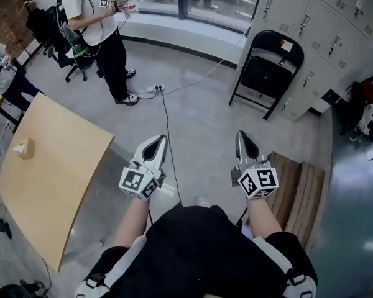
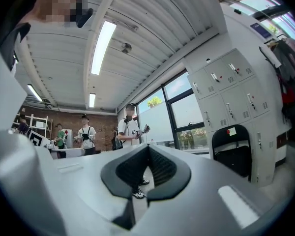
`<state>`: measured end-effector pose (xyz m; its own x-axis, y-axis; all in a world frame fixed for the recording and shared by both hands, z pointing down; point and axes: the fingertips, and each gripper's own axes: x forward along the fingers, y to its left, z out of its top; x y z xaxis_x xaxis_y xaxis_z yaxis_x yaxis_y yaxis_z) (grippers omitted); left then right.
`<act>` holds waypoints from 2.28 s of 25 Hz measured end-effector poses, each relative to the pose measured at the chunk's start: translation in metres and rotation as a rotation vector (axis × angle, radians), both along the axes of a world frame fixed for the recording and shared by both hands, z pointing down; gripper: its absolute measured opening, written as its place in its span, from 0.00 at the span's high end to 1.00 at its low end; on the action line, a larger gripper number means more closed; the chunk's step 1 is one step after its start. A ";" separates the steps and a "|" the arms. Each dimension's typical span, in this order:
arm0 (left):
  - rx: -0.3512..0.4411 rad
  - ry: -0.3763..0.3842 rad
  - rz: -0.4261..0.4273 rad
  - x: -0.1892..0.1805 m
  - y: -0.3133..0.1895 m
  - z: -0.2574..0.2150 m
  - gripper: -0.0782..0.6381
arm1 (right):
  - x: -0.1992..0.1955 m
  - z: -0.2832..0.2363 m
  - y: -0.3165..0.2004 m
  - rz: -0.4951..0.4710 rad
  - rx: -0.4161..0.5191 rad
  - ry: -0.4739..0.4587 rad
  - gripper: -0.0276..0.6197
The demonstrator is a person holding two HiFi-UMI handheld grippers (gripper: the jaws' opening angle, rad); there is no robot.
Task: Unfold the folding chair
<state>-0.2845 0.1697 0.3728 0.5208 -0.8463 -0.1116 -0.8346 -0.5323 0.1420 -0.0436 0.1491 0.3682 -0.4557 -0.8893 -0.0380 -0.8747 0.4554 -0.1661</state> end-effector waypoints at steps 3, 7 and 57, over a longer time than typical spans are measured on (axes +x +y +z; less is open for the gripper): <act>0.000 -0.004 0.028 -0.005 0.007 -0.003 0.89 | -0.009 0.002 0.015 0.036 0.001 0.005 0.95; 0.011 -0.001 0.106 -0.014 0.016 0.005 0.89 | -0.017 0.001 0.047 0.106 0.011 0.008 0.95; -0.056 -0.016 0.507 0.307 -0.186 0.045 0.89 | 0.262 0.036 -0.069 0.486 -0.070 0.006 0.95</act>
<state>0.0226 -0.0159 0.4174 0.8688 -0.4913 -0.0617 -0.4758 -0.8628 0.1709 0.2182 0.0799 0.4044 0.0122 -0.9994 0.0311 -0.9841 -0.0175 -0.1765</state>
